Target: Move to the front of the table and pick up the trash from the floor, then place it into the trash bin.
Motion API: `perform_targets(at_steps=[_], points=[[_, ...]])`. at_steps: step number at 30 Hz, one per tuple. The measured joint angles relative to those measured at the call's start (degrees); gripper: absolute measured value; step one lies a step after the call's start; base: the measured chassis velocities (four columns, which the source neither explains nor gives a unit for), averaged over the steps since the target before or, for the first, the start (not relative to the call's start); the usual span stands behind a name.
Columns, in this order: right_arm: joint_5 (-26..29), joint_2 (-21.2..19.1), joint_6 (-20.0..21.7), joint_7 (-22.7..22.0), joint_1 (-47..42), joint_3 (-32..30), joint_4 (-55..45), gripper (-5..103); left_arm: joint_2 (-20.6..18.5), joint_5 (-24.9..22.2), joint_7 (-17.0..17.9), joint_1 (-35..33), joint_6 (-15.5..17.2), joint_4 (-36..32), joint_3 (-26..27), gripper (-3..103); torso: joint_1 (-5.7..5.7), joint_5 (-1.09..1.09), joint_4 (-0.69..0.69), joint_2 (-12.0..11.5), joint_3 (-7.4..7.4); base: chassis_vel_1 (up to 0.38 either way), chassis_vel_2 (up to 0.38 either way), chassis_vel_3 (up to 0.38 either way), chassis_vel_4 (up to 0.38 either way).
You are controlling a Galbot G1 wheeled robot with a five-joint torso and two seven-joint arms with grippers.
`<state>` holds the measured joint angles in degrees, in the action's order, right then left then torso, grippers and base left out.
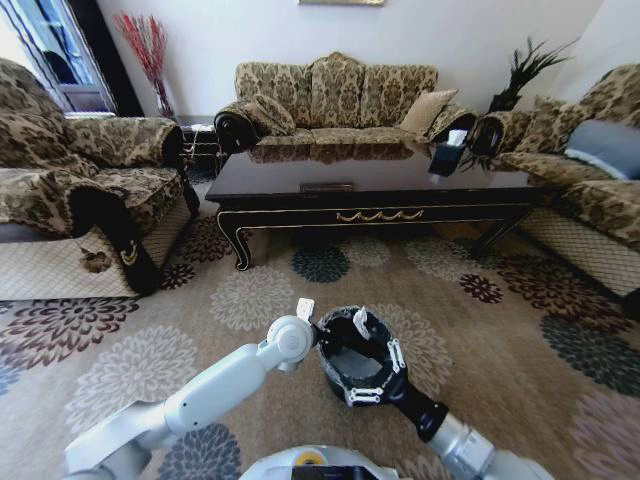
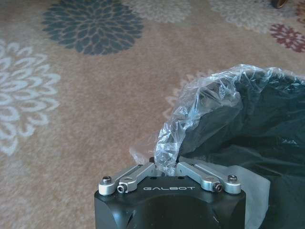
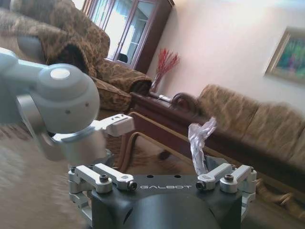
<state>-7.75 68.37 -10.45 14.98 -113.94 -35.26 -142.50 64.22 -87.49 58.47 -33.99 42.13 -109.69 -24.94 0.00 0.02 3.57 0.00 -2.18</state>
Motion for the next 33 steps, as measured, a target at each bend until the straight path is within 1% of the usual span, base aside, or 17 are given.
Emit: perform_targets(at_steps=[1,2,3,4,5,7,9,10,13,14,15,16,18,19,22,28,33], points=[[1.23,0.22,-3.57,5.74,0.58,-1.31,1.08,100,-0.17,-0.05,0.05,-0.07,0.0,-0.23,-0.06,2,0.0,-0.11,0.03,0.0,0.0,0.0,0.0,0.0,0.0],[5.46,-0.18,-1.29,10.14,0.87,-1.64,1.36,100,-0.34,-0.14,-0.37,-0.01,0.0,-0.25,-0.09,2,0.0,-0.03,-0.01,0.0,0.0,0.0,0.0,0.0,0.0],[3.67,-0.32,3.0,6.71,0.47,0.06,0.37,100,-0.21,-0.09,-0.03,0.0,0.0,-0.31,-0.09,2,0.0,0.05,-0.03,0.0,0.0,0.0,0.0,0.0,0.0],[1.13,0.49,1.36,4.73,0.83,0.58,0.41,100,0.13,0.15,0.38,-0.2,0.0,-0.58,0.02,2,0.0,-0.02,0.0,0.0,0.0,0.0,0.0,0.0,0.0],[6.67,0.69,2.1,10.78,1.57,0.0,0.34,100,0.4,0.07,0.33,-0.21,0.0,-0.6,-0.04,2,0.0,-0.05,0.01,0.0,0.0,0.0,0.0,0.0,0.0],[11.04,0.42,5.3,13.94,1.36,0.35,-0.05,100,0.61,-0.03,-0.15,-0.13,0.0,-0.46,0.03,2,0.0,-0.02,-0.05,0.0,0.0,0.0,0.0,0.0,0.0],[6.71,1.63,4.81,9.42,1.0,1.73,-0.17,100,1.07,0.06,0.57,-0.1,0.0,-0.61,0.09,2,0.0,-0.05,0.04,0.0,0.0,0.0,0.0,0.0,0.0],[14.1,1.18,4.16,15.62,1.19,0.93,-0.42,100,1.16,-0.04,0.5,0.22,0.01,-0.56,-0.09,2,0.0,0.0,-0.01,0.0,0.0,0.0,0.0,0.0,0.0],[9.12,1.71,5.42,8.68,-0.51,2.36,-0.5,100,1.37,-0.18,0.8,0.34,0.0,-0.23,0.03,2,0.0,0.0,0.03,0.0,0.0,0.0,0.0,0.0,0.0],[11.4,1.92,2.53,10.68,-0.19,1.87,-0.68,100,1.32,-0.15,0.99,0.36,0.0,-0.18,-0.1,2,0.0,-0.06,0.03,0.0,-0.01,0.0,0.0,0.0,0.0],[13.08,1.64,4.21,9.52,-0.16,1.96,-0.96,100,1.04,-0.15,0.53,0.47,0.0,0.04,-0.15,2,0.0,-0.05,-0.03,0.0,0.0,0.0,0.0,0.0,0.0],[6.7,2.37,5.48,2.18,-1.09,3.1,-0.66,100,1.0,-0.09,0.8,0.13,0.0,-0.17,0.17,2,0.0,0.05,0.01,-0.01,0.0,0.0,0.0,0.0,0.0],[6.0,2.82,2.88,1.12,-0.61,2.4,-0.7,100,0.98,-0.13,1.01,-0.2,0.0,-0.36,0.26,2,0.0,0.0,0.04,0.0,-0.01,0.0,0.0,0.0,0.0],[10.49,2.31,4.68,3.29,-0.64,1.67,-0.96,100,0.8,-0.3,0.84,-0.19,0.01,-0.44,0.28,2,0.0,-0.06,-0.04,0.0,0.0,0.0,0.0,0.0,0.0],[7.71,2.13,3.39,-3.44,-1.06,1.89,-0.65,100,0.84,-0.3,0.74,-0.05,0.0,-0.51,0.08,2,0.0,-0.06,0.02,0.0,0.0,0.0,0.0,0.0,0.0],[9.4,0.84,3.84,-4.32,-0.47,2.04,-0.69,100,0.44,-0.42,0.5,0.15,0.0,-0.48,0.35,2,0.0,-0.05,0.04,0.0,0.0,0.0,0.0,0.0,0.0],[14.0,-1.14,4.61,-9.52,3.07,1.2,-0.39,100,-1.49,0.39,-0.6,-0.71,0.01,0.11,3.19,2,0.0,-0.04,0.0,0.0,0.0,0.0,0.0,0.0,0.0]])
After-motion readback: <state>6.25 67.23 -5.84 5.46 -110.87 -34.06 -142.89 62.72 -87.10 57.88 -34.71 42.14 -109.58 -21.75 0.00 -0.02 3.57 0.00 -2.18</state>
